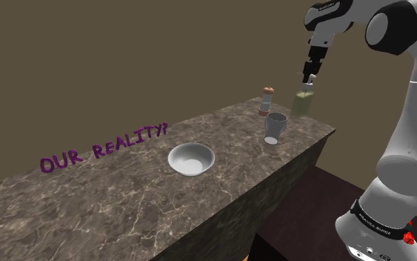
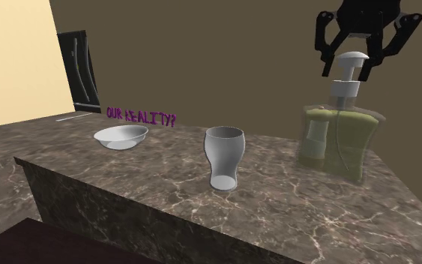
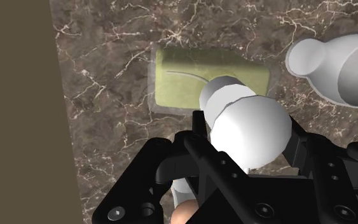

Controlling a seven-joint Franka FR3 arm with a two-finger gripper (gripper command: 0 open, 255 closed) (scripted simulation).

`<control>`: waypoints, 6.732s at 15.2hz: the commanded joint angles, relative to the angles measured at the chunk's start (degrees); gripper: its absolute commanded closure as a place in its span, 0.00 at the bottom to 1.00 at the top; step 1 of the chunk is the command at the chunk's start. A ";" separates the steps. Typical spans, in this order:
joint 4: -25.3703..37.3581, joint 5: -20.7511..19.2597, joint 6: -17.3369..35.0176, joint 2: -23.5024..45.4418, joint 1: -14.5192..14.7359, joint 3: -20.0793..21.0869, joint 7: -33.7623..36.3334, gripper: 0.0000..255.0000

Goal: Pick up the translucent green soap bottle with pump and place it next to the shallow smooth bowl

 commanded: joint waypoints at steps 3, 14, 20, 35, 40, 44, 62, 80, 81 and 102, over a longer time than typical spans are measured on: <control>3.03 -0.12 -3.11 -0.13 -0.21 -0.10 0.38 1.00; -5.09 -5.44 -4.22 -11.79 6.49 1.93 9.18 1.00; -13.42 -9.10 -3.79 -21.60 11.08 6.27 18.57 1.00; -22.46 -9.19 -6.37 -35.50 18.62 20.31 40.85 1.00; -22.19 -7.58 -7.43 -36.93 21.06 25.10 47.95 1.00; -20.83 -6.16 -8.20 -36.95 22.98 28.92 53.59 1.00; -1.17 -3.76 -12.03 -24.56 31.80 45.67 79.85 1.00; 8.62 -8.06 -8.99 -12.67 38.47 53.02 93.11 1.00; 7.33 -7.90 -8.08 -13.08 38.39 52.97 92.93 1.00; -13.71 -6.16 9.06 -17.08 37.87 52.59 90.36 1.00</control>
